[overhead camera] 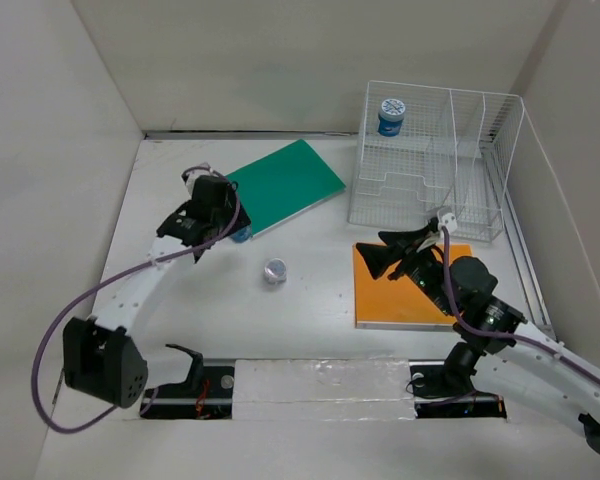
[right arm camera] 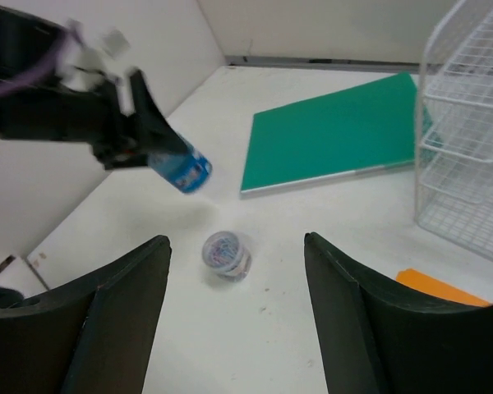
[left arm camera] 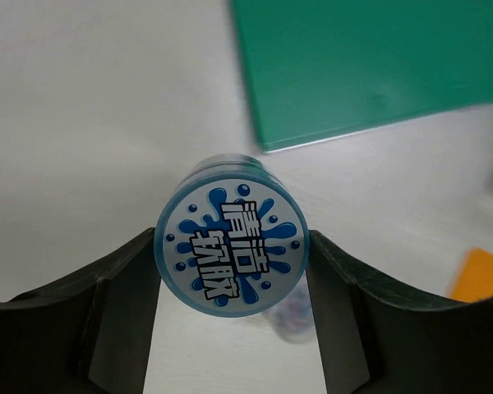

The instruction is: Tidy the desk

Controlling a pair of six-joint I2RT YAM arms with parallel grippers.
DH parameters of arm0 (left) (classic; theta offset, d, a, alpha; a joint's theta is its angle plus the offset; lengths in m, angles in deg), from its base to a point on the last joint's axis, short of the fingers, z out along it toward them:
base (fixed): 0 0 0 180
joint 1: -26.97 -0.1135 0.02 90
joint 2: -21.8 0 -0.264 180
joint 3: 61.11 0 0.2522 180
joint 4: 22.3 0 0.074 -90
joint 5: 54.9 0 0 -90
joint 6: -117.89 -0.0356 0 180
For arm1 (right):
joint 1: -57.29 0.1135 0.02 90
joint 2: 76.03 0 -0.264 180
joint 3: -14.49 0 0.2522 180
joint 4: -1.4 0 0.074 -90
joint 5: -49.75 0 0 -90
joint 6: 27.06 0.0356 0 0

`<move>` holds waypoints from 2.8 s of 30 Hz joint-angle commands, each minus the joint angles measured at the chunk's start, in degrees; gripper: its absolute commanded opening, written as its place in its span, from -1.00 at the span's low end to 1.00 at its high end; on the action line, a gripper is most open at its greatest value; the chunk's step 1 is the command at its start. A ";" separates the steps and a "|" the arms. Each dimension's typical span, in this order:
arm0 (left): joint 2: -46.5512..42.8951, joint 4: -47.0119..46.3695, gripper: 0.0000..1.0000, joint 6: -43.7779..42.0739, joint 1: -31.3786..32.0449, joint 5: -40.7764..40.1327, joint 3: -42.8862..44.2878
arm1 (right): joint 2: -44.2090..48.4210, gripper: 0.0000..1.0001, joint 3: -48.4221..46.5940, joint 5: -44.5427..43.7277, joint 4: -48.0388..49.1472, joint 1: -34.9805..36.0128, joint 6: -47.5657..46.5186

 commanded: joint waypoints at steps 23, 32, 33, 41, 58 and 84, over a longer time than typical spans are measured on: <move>43.56 -4.66 -0.29 -12.67 21.62 17.36 89.16 | 14.91 0.43 -7.03 -17.23 -31.19 0.39 10.04; 53.66 -10.92 -0.27 -17.07 24.88 15.51 93.79 | 15.88 0.44 -7.82 -12.40 -31.99 0.39 10.04; 53.84 -11.09 -0.25 -18.28 25.49 15.60 93.71 | 15.79 0.44 -7.73 -12.14 -31.99 0.39 10.13; 56.04 -9.86 -0.20 -25.68 26.54 7.43 93.53 | 15.71 0.45 -6.59 -11.61 -30.76 0.39 9.86; 55.07 -3.01 -0.18 -25.33 26.55 7.51 94.23 | 15.53 0.46 -5.27 -10.38 -29.44 0.39 9.51; 56.30 -6.69 0.77 -24.54 26.55 9.01 92.39 | 13.60 0.47 -4.92 -8.62 -26.02 0.39 9.16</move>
